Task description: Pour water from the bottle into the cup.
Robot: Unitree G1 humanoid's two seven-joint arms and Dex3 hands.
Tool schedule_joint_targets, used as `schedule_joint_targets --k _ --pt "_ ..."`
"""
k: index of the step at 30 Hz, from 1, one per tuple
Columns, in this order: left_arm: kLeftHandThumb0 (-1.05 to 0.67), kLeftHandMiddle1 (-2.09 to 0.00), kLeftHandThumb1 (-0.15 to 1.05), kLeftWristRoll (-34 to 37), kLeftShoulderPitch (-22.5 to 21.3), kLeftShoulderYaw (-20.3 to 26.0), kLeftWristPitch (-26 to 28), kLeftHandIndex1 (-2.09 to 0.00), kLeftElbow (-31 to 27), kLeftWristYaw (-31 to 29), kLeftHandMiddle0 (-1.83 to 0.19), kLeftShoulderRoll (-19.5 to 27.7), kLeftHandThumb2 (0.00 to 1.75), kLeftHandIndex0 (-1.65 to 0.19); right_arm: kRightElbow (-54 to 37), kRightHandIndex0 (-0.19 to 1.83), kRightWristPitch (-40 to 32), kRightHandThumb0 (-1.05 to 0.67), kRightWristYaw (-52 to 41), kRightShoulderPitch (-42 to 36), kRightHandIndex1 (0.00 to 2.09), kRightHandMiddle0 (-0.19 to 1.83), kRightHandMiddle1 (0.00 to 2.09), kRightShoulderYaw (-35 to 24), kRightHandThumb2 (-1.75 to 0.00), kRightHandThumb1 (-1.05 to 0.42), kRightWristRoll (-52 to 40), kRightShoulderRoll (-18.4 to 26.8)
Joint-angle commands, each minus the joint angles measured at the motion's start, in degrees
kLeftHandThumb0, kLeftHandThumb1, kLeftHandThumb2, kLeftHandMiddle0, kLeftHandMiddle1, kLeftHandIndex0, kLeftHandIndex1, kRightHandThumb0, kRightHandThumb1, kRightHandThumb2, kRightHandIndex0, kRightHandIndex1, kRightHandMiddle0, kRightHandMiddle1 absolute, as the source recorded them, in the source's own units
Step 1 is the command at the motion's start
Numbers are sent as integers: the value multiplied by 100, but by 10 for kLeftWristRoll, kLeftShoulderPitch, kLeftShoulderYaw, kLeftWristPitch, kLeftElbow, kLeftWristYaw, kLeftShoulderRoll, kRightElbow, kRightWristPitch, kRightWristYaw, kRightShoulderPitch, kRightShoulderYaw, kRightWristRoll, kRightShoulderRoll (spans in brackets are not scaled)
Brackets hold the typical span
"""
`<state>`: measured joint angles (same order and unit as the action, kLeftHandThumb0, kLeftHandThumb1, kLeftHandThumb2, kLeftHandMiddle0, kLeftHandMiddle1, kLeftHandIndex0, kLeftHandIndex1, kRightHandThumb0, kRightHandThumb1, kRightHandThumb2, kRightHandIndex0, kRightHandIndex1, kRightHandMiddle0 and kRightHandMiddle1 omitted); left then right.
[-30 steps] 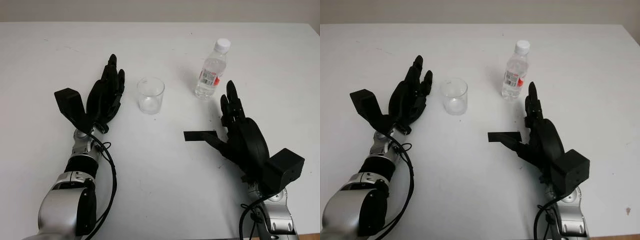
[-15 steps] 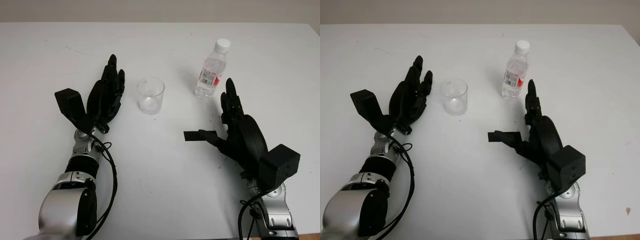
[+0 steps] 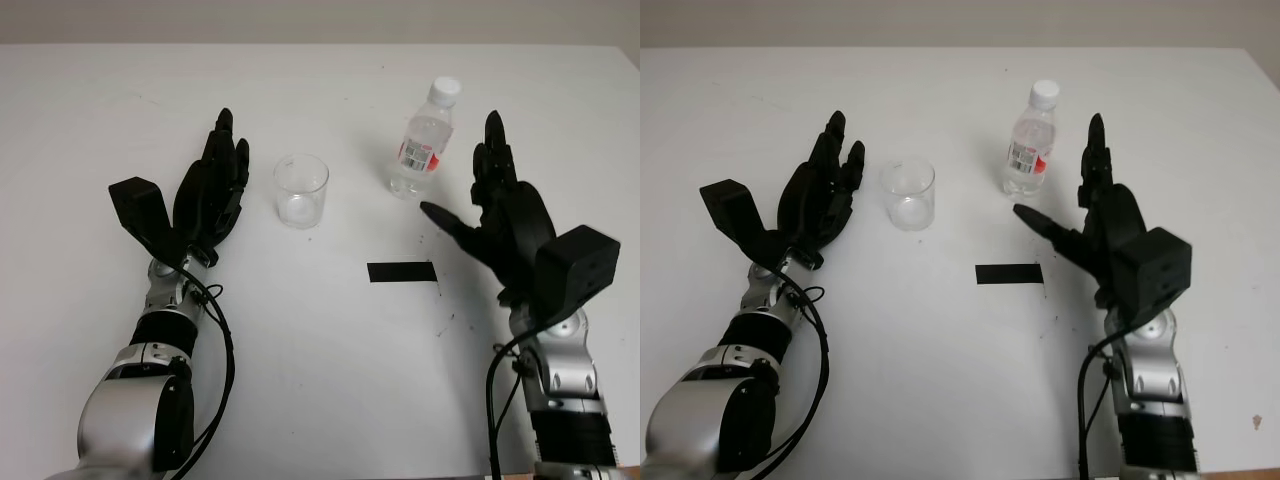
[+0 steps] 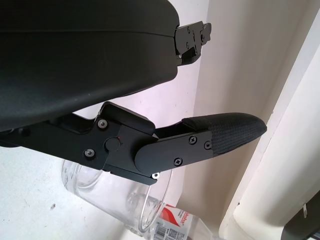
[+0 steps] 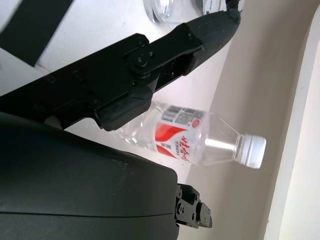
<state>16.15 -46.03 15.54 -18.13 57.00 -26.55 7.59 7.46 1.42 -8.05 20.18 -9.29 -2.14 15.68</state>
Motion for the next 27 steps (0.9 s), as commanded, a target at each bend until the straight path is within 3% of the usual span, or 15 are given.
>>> schedule_joint_targets --k 1,7,27 --pt "-83 0 105 -1 3 0 1 0 -1 0 19 2 64 19 16 -19 2 -86 3 12 0 -19 0 -4 -4 -86 2 9" --pt "-83 0 105 1 -1 0 3 0 1 -5 19 3 63 19 64 -19 -30 -90 6 57 0 -19 0 10 -6 -88 31 33" --pt "-84 0 105 -2 -3 -2 2 0 5 0 19 2 61 19 307 -19 0 -91 -15 237 0 -19 0 34 -5 -88 46 46"
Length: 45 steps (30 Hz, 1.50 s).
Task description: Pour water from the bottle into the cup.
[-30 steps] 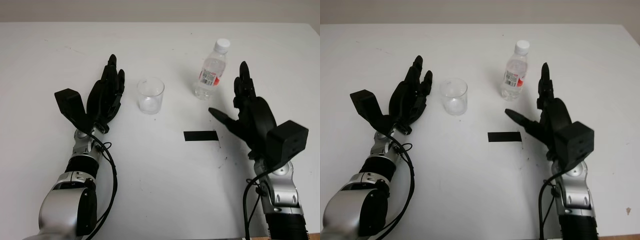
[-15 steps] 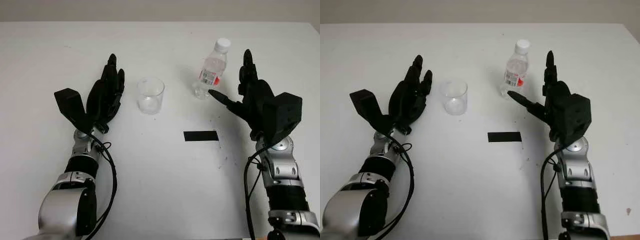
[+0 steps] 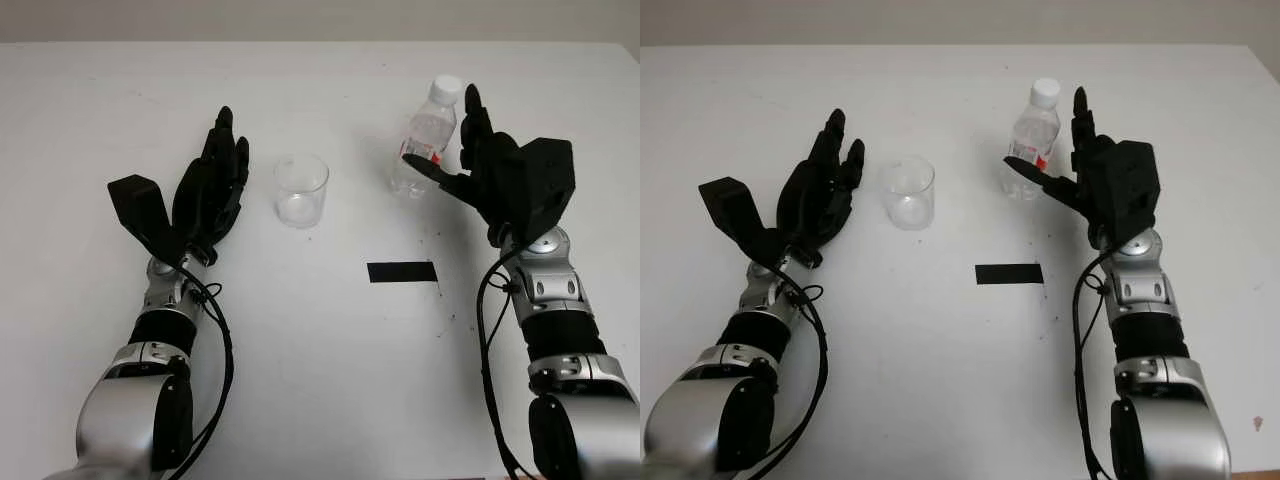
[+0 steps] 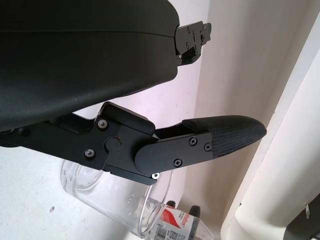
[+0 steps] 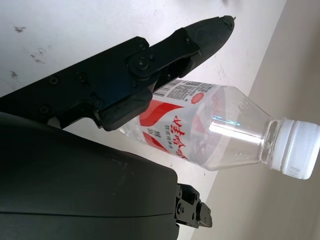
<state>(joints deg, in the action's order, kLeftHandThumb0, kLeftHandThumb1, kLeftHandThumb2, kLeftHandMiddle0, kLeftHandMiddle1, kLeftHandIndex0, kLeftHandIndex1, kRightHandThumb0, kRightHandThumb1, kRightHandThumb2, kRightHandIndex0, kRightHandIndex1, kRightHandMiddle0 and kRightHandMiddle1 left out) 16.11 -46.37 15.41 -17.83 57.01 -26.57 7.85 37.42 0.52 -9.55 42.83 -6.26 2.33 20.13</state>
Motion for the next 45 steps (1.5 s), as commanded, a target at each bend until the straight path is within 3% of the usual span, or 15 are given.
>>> schedule_joint_targets --k 1,17,23,28,31,33,35,36,39,45 --pt "-84 0 105 -1 0 0 0 0 5 0 19 -1 61 19 14 -19 16 -91 -3 14 0 -19 0 5 -5 -88 1 1" --pt "-83 0 105 4 0 5 -5 0 9 -3 19 -5 59 19 116 -19 27 -92 2 70 0 -19 0 0 -5 -86 -24 -24" --pt "-84 0 105 1 2 4 -7 0 5 4 19 -7 60 19 172 -19 45 -78 25 95 0 -19 0 -9 -4 -83 -34 -41" --pt "-85 0 105 1 7 3 -6 0 -4 14 19 -9 59 19 221 5 66 -72 66 115 13 -10 6 -3 -5 -84 -20 -50" --pt "-85 0 105 5 9 6 -5 0 -6 16 19 -10 58 19 249 27 70 -66 89 128 34 15 27 -13 -5 -84 -25 -58" --pt "-85 0 105 6 11 6 -5 0 -7 15 19 -10 58 19 263 19 73 -56 102 134 104 5 111 -16 -6 -88 -27 -62" --pt "-84 0 105 6 12 6 -5 0 -9 15 19 -9 59 19 273 39 76 -53 107 139 159 16 166 -11 -6 -93 -20 -62" --pt "-85 0 105 6 13 7 -5 0 -10 16 19 -9 59 19 277 57 78 -52 107 140 180 27 183 -9 -6 -97 -17 -62" --pt "-86 0 105 4 14 7 -3 0 -12 21 19 -9 58 19 284 94 94 -53 100 142 204 61 206 4 -14 -104 -2 -59" --pt "-85 0 105 7 12 10 -2 0 -8 21 19 -11 56 19 289 149 101 -51 100 145 209 123 209 17 -36 -105 15 -56"
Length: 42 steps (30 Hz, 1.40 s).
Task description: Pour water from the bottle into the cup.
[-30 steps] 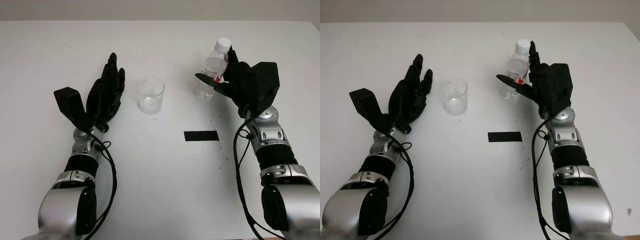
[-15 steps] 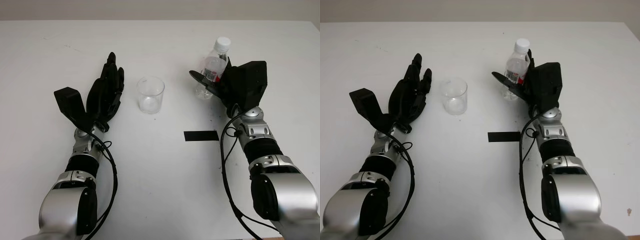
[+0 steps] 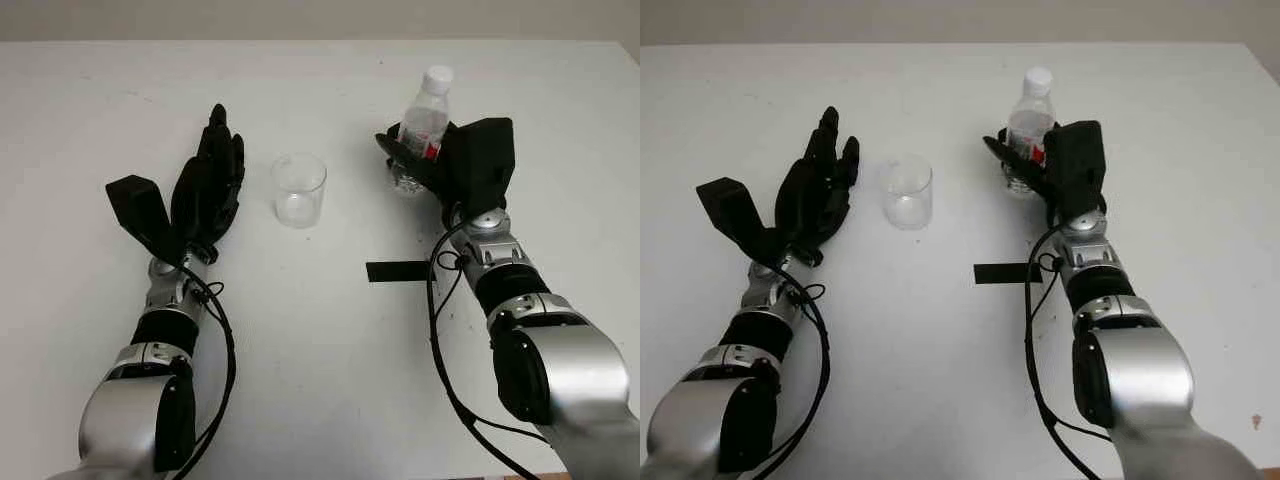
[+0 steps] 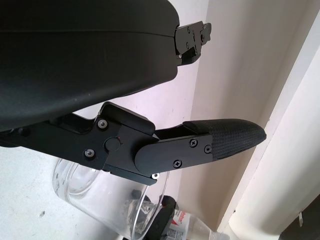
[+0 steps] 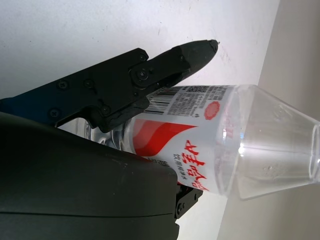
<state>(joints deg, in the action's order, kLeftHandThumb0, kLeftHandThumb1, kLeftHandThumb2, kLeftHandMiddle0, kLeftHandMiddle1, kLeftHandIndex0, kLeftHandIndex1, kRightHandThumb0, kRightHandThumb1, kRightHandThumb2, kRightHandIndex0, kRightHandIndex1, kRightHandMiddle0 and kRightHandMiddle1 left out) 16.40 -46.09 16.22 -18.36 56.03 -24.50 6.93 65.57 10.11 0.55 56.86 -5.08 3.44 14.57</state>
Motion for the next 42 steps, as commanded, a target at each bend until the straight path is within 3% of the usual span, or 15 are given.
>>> schedule_joint_targets --k 1,6,13,20,27,33,42 --pt "-85 0 105 5 8 3 4 0 3 -1 19 -1 56 19 7 153 6 -50 1 5 209 128 209 6 -38 -105 6 0" --pt "-85 0 105 7 3 3 4 0 9 -6 19 -1 56 19 1 150 20 -45 18 2 209 131 209 21 -43 -105 29 4" --pt "-86 0 105 6 0 2 4 0 10 -6 19 -1 56 19 -15 136 32 -43 34 5 209 109 209 34 -42 -105 50 13" --pt "-85 0 105 0 1 -3 0 0 8 -1 19 -1 57 19 -22 116 63 -42 76 28 209 82 209 85 -44 -105 119 31" --pt "-85 0 105 3 3 -3 2 0 2 0 19 -3 59 19 -40 116 102 -41 133 54 209 82 209 165 -42 -105 228 60" --pt "-85 0 105 1 4 -5 0 0 1 1 19 -4 59 19 -35 134 103 -47 214 86 209 96 209 243 -36 -105 340 81" --pt "-85 0 105 6 4 -1 1 0 1 8 19 -10 57 19 -24 121 89 -50 241 117 209 87 209 297 -35 -105 404 98"
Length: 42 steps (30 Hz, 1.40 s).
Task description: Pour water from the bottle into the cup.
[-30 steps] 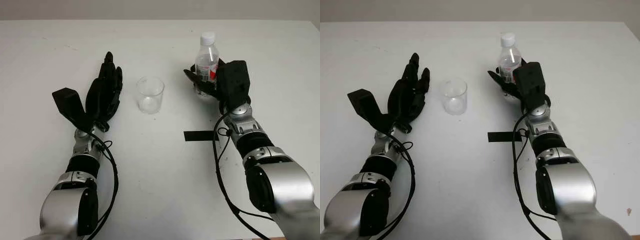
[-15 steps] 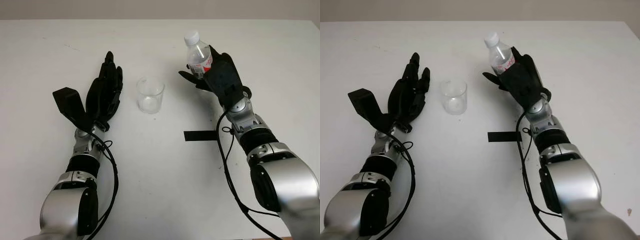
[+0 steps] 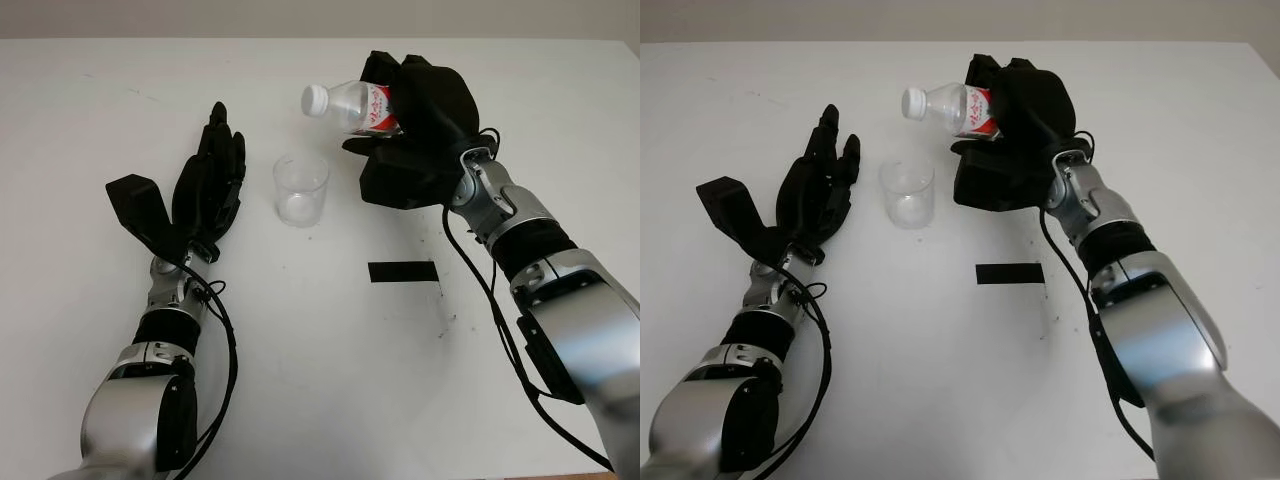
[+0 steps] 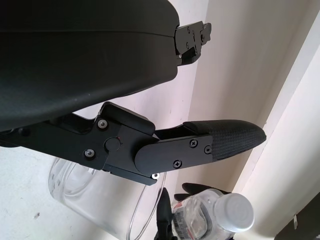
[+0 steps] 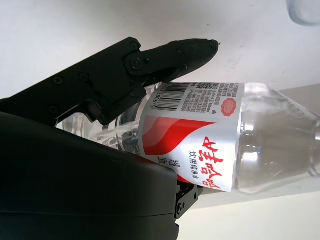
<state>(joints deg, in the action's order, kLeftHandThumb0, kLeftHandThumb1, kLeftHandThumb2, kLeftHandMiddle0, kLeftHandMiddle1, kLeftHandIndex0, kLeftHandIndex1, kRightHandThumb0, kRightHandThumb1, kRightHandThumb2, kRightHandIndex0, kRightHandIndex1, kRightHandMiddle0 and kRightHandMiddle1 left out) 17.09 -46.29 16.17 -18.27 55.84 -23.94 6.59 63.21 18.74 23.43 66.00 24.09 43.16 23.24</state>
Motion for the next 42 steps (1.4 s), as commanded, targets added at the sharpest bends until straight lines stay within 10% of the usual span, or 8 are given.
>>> schedule_joint_targets --k 1,42 --pt "-85 0 105 -1 6 -1 0 0 2 3 19 -6 57 19 1 119 1 -50 17 27 209 87 209 10 -35 -105 13 13" --pt "-84 0 105 2 6 1 -6 0 10 2 19 -13 57 19 21 128 29 -49 236 83 209 82 209 162 -44 -105 187 49"
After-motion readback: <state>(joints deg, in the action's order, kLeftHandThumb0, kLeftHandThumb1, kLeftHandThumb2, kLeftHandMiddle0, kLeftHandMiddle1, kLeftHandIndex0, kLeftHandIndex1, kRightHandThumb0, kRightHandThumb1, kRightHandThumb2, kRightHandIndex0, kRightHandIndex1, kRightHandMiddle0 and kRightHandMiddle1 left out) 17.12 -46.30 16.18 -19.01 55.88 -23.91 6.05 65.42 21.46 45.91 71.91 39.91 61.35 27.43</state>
